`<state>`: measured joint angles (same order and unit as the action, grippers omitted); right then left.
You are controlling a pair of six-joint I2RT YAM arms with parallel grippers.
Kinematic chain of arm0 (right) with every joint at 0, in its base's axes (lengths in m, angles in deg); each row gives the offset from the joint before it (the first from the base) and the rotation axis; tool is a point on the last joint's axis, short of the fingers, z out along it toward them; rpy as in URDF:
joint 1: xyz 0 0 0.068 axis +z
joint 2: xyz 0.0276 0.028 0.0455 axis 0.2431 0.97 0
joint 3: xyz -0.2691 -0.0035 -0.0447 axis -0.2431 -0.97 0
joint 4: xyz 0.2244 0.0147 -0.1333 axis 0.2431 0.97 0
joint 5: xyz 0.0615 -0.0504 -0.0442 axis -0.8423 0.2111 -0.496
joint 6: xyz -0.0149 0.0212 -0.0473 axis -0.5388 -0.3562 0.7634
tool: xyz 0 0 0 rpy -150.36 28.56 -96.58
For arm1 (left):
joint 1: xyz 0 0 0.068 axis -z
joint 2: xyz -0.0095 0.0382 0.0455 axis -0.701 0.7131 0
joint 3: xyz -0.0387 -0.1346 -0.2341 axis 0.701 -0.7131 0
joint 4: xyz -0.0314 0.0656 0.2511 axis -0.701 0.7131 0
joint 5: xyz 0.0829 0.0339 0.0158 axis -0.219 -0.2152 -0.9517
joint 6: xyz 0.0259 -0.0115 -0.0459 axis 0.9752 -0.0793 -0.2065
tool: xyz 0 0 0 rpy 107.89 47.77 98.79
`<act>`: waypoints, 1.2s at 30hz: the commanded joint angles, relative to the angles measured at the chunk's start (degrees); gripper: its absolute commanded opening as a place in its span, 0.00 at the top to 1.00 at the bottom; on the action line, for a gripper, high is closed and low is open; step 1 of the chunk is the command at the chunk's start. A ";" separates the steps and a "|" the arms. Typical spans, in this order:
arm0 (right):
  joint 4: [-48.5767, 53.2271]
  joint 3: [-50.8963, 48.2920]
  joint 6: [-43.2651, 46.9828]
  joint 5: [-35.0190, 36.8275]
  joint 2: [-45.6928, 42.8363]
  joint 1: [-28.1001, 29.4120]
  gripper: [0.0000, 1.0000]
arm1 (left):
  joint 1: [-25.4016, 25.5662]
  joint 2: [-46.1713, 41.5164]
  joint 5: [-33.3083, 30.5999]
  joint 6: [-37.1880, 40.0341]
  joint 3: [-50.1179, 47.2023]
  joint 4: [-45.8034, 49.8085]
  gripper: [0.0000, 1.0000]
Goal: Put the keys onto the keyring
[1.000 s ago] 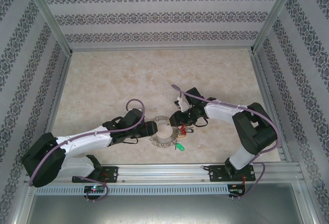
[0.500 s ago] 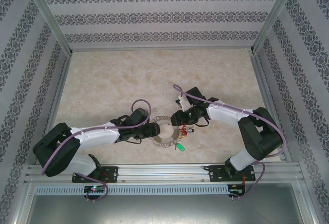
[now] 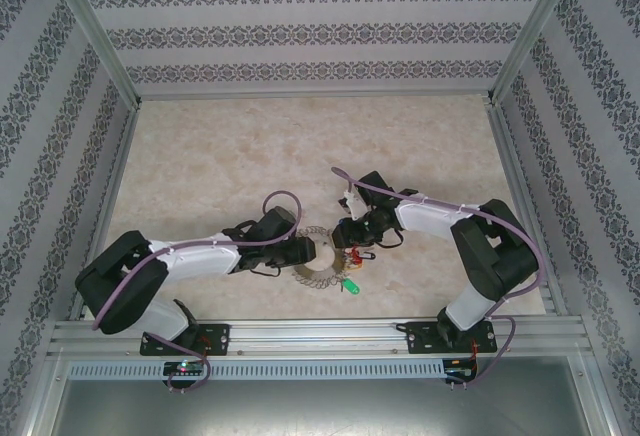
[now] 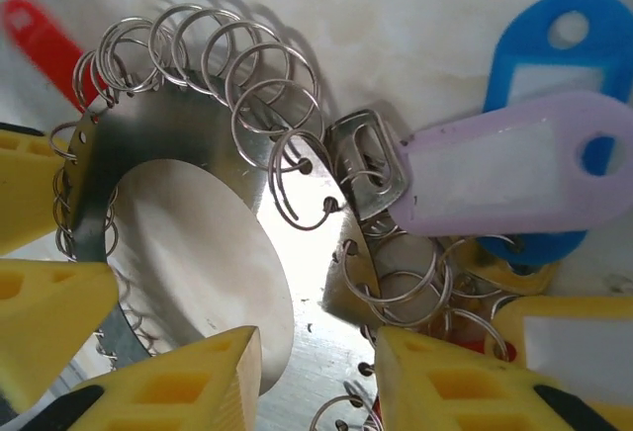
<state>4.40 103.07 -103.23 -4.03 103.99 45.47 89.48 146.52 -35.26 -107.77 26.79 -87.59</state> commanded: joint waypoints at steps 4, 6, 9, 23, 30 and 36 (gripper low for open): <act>-3.40 0.77 -4.13 -5.23 0.42 0.33 0.65 | -0.54 1.11 -1.04 2.34 3.88 -5.10 0.40; -4.91 0.86 -5.59 -6.22 0.31 -0.15 0.65 | -0.91 1.79 -1.50 3.17 5.67 -4.73 0.41; -5.73 1.11 -6.72 -5.41 -0.31 -1.04 0.66 | -1.94 2.57 -2.19 4.48 7.87 -4.28 0.42; 5.25 -7.62 -8.86 4.64 -16.42 -4.81 0.62 | -6.85 -2.46 -1.56 3.99 7.36 5.53 0.43; 5.43 -17.24 -19.33 3.11 -28.03 3.22 0.59 | -5.60 -8.06 1.15 0.39 1.60 5.06 0.42; 0.49 -21.58 -25.26 4.28 -29.12 4.81 0.59 | -5.04 -6.63 4.58 0.65 1.47 3.32 0.41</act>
<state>8.12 81.98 -124.02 -0.86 74.79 49.75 83.58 139.37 -33.09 -106.18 28.63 -84.04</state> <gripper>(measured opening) 0.411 0.586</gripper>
